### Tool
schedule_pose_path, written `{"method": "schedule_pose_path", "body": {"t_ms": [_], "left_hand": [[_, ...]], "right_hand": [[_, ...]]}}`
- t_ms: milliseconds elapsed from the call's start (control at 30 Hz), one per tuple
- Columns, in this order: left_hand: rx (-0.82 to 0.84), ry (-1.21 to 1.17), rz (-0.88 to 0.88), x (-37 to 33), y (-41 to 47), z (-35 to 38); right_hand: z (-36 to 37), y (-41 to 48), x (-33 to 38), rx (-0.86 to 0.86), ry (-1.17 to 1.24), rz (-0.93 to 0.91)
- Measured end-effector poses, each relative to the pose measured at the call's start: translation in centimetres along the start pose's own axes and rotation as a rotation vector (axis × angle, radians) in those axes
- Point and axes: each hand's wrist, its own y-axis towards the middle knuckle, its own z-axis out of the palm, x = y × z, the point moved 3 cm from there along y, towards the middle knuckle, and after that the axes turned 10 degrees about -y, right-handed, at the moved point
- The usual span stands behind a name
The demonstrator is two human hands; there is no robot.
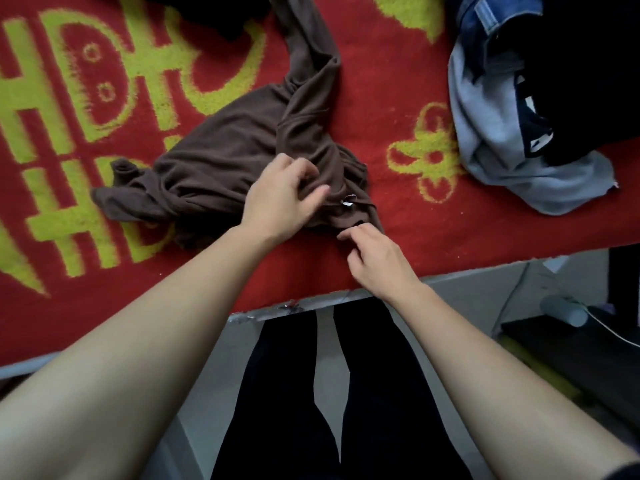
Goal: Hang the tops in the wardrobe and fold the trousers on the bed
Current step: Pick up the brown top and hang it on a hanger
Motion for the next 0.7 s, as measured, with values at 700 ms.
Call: {"method": "schedule_pose_path", "body": {"t_ms": [700], "left_hand": [[-0.426,-0.934,-0.511,-6.3,-4.4,-11.8]], "right_hand": [[-11.7,1.7,6.6,-0.348,0.434,0.501]]}}
